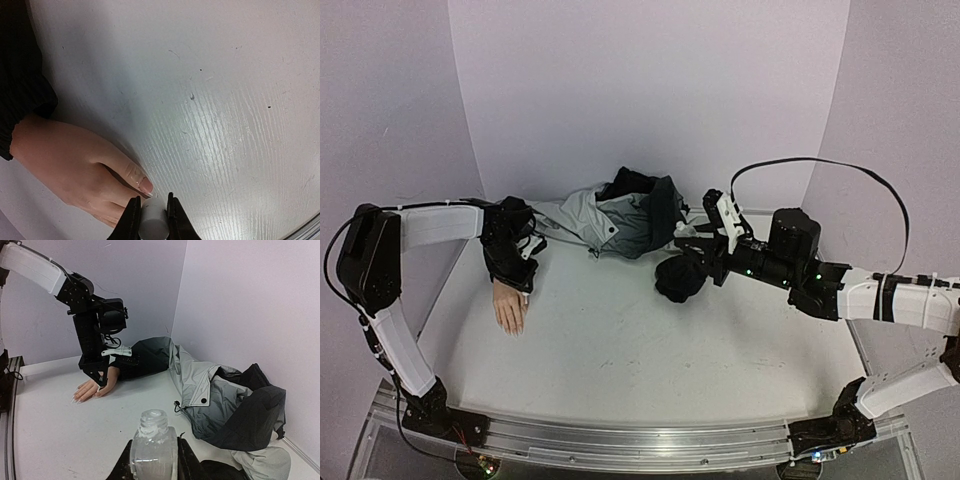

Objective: Paint the nails

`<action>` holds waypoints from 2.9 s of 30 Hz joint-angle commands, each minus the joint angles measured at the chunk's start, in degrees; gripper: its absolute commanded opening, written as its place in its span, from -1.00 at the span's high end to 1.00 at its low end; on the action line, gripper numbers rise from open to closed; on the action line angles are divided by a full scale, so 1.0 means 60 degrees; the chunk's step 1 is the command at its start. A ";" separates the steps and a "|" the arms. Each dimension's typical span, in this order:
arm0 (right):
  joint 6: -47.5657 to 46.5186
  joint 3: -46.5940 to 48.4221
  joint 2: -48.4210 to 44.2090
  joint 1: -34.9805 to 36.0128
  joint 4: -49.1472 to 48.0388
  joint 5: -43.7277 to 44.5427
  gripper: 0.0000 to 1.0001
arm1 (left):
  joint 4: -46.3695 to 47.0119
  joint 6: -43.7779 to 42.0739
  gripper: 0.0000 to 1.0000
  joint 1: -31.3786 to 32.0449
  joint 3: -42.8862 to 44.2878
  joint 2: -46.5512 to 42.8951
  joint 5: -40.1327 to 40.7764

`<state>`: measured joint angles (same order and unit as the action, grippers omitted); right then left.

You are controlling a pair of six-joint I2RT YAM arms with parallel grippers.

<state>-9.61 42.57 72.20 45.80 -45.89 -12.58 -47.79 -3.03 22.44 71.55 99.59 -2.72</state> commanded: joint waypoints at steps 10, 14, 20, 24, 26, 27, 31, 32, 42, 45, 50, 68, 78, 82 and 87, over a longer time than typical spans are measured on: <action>0.0034 0.0010 0.0007 0.0042 -0.0794 -0.0098 1.00 | 0.0275 -0.0113 1.00 -0.0164 0.0008 0.0188 0.0360; 0.0034 0.0010 0.0021 0.0041 -0.0799 -0.0101 1.00 | 0.0289 -0.0111 1.00 -0.0164 0.0010 0.0203 0.0350; 0.0048 0.0010 0.0009 0.0041 -0.0796 -0.0139 1.00 | 0.0290 -0.0122 1.00 -0.0165 0.0015 0.0233 0.0135; 0.0048 -0.0005 -0.0022 0.0040 -0.0804 -0.0117 1.00 | 0.0289 -0.0127 1.00 -0.0171 0.0000 0.0269 0.0099; 0.0045 -0.0005 -0.0022 0.0034 -0.0794 -0.0127 1.00 | 0.0293 -0.0126 1.00 -0.0165 0.0013 0.0323 0.0009; 0.0048 -0.0005 -0.0010 0.0041 -0.0799 -0.0130 1.00 | 0.0290 -0.0125 1.00 -0.0165 0.0026 0.0354 -0.0019; 0.0056 -0.0005 -0.0022 0.0041 -0.0797 -0.0145 1.00 | 0.0301 -0.0140 1.00 -0.0163 0.0039 0.0411 -0.0026; 0.0057 -0.0005 -0.0022 0.0035 -0.0792 -0.0148 1.00 | 0.0302 -0.0142 1.00 -0.0165 0.0043 0.0409 -0.0033; 0.0052 -0.0005 0.0004 0.0042 -0.0802 -0.0145 1.00 | 0.0310 -0.0195 1.00 -0.0165 0.0026 0.0482 0.0172; 0.0054 -0.0005 0.0021 0.0042 -0.0793 -0.0163 1.00 | 0.0306 -0.0188 1.00 -0.0165 0.0031 0.0484 0.0161; 0.0041 0.0006 0.0047 0.0037 -0.0794 -0.0145 1.00 | 0.0312 -0.0202 1.00 -0.0165 -0.0011 0.0456 0.0149; 0.0077 0.0010 0.0080 0.0042 -0.0761 -0.0188 1.00 | 0.0302 -0.0187 1.00 -0.0154 -0.0419 0.0139 0.0016; 0.0092 0.0010 0.0022 0.0042 -0.0746 -0.0218 1.00 | 0.0304 -0.0163 1.00 -0.0155 -0.0522 -0.0044 -0.0119; 0.0089 0.0010 0.0050 0.0042 -0.0746 -0.0260 1.00 | 0.0391 -0.0154 1.00 -0.0150 -0.0580 -0.0401 -0.0194; 0.0107 0.0032 0.0100 0.0042 -0.0745 -0.0286 1.00 | 0.0594 -0.0215 1.00 -0.0158 -0.0534 -0.0765 -0.0366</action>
<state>-9.41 42.54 72.97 45.80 -45.89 -12.99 -46.37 -3.25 21.74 67.66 98.87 -3.53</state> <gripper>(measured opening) 0.220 0.166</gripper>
